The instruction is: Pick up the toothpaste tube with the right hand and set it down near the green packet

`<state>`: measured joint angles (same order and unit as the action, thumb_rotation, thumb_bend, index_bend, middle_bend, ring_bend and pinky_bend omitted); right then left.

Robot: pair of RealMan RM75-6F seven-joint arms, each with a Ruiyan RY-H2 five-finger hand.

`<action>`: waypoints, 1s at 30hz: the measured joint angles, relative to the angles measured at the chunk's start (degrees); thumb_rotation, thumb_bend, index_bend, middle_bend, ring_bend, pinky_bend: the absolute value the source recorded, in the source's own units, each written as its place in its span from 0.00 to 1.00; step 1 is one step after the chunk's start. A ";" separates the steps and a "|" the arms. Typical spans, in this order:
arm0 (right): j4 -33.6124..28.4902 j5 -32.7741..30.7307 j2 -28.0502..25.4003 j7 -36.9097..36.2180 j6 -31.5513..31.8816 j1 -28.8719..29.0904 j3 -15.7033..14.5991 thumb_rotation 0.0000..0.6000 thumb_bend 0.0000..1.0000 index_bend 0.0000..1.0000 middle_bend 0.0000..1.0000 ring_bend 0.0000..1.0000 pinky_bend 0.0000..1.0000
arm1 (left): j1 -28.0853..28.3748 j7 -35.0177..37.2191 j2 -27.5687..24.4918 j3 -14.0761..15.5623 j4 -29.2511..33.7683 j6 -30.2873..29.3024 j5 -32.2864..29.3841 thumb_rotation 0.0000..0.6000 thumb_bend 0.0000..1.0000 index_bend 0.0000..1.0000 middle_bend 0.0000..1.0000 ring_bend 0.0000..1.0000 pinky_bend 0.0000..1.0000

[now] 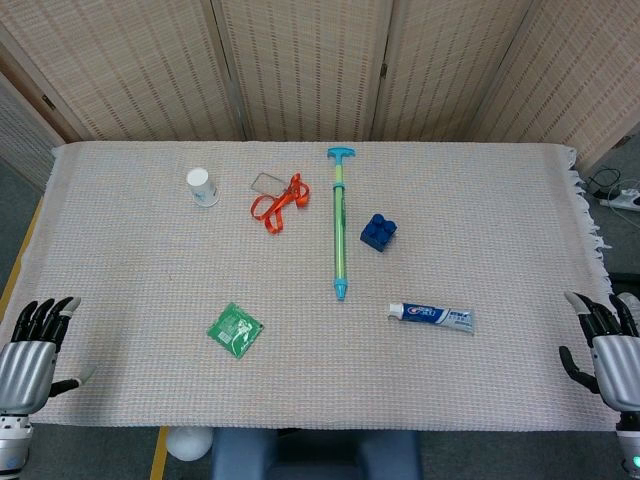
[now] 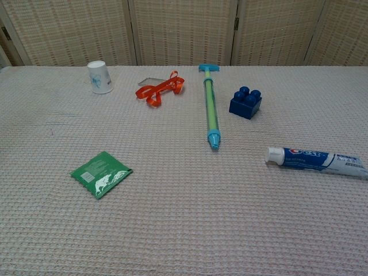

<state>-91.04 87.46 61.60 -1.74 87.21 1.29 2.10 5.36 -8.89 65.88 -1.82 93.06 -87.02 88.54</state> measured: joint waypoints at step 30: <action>-1.48 -3.70 5.57 8.20 -17.20 10.13 1.29 1.00 0.37 0.00 0.16 0.18 0.05 | -0.67 0.19 -0.53 0.63 0.96 -0.49 0.49 1.00 0.19 0.04 0.13 0.12 0.00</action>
<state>-92.52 83.76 67.17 6.46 70.01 11.42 3.39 4.68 -8.70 65.36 -1.20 94.02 -87.51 89.03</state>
